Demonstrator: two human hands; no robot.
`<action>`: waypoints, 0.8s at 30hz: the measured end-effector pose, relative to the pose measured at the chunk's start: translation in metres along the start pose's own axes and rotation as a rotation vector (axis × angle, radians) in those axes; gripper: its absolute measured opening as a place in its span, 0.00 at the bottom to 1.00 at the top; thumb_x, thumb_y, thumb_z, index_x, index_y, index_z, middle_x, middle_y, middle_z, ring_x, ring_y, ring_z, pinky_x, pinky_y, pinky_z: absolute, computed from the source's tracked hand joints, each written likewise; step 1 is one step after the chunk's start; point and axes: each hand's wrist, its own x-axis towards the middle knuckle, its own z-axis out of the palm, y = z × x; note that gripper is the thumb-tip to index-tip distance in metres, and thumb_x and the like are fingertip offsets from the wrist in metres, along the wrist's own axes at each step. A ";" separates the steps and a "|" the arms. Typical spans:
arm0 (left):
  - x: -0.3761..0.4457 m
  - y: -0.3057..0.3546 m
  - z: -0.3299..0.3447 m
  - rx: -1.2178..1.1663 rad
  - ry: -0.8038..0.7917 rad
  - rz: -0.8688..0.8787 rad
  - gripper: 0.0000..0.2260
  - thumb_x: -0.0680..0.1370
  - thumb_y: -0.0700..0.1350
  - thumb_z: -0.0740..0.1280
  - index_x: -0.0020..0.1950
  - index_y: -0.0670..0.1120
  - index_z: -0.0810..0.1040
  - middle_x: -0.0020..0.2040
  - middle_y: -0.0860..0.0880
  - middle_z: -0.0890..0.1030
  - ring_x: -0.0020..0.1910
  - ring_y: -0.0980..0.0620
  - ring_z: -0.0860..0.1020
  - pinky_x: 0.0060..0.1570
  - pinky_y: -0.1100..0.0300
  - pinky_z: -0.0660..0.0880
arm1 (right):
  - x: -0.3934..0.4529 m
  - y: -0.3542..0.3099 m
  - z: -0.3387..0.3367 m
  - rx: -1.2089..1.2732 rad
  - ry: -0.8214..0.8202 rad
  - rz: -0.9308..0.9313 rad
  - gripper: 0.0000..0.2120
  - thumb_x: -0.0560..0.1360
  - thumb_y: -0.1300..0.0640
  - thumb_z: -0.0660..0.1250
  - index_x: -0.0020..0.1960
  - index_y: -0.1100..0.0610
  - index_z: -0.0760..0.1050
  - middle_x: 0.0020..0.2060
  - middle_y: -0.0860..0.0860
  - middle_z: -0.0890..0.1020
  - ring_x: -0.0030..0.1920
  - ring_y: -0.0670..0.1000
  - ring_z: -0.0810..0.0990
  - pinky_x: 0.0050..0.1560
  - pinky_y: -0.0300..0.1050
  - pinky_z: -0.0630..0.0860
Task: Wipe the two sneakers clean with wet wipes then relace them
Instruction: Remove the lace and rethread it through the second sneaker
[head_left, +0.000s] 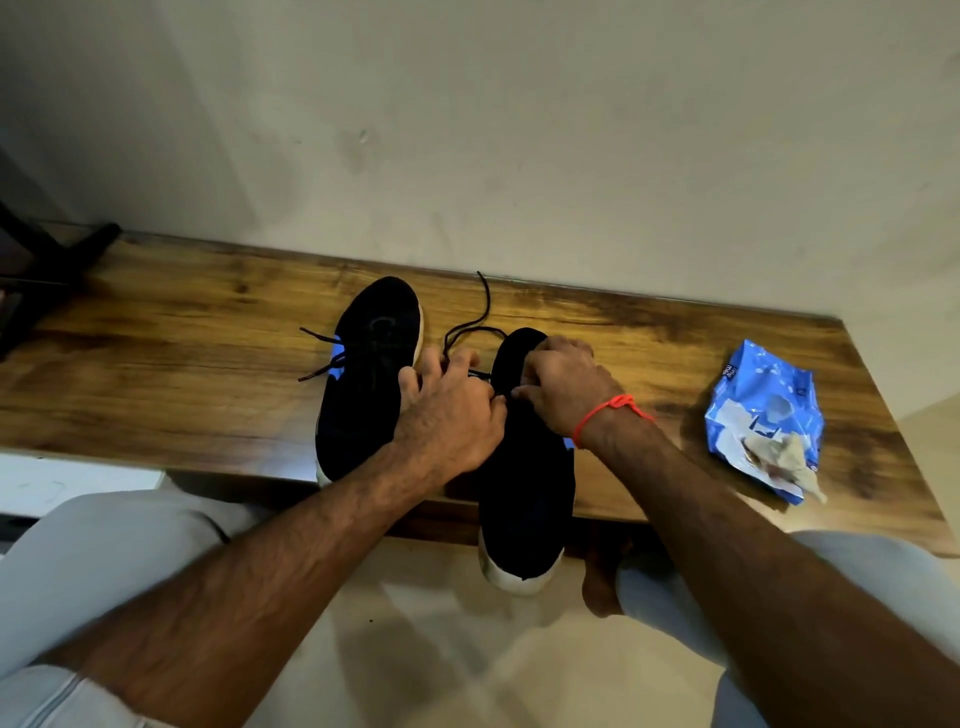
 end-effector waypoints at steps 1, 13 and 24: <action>0.000 -0.001 0.000 0.006 0.003 -0.004 0.19 0.83 0.59 0.56 0.60 0.53 0.83 0.75 0.55 0.64 0.70 0.46 0.59 0.66 0.46 0.59 | 0.003 0.002 -0.001 -0.011 0.013 0.011 0.10 0.77 0.49 0.69 0.51 0.55 0.75 0.60 0.57 0.73 0.65 0.60 0.69 0.61 0.59 0.73; 0.001 0.003 -0.004 0.010 -0.029 -0.011 0.19 0.83 0.58 0.57 0.60 0.53 0.84 0.76 0.55 0.63 0.71 0.46 0.58 0.66 0.46 0.59 | 0.004 0.000 -0.002 0.023 -0.146 -0.048 0.09 0.75 0.43 0.69 0.46 0.48 0.74 0.48 0.51 0.78 0.55 0.55 0.75 0.56 0.54 0.75; 0.003 0.001 -0.001 0.047 -0.035 -0.033 0.19 0.83 0.59 0.56 0.60 0.54 0.83 0.75 0.55 0.64 0.69 0.46 0.59 0.65 0.46 0.59 | -0.001 0.046 -0.039 0.130 0.110 0.267 0.27 0.75 0.43 0.69 0.68 0.54 0.69 0.67 0.60 0.68 0.68 0.65 0.65 0.66 0.59 0.68</action>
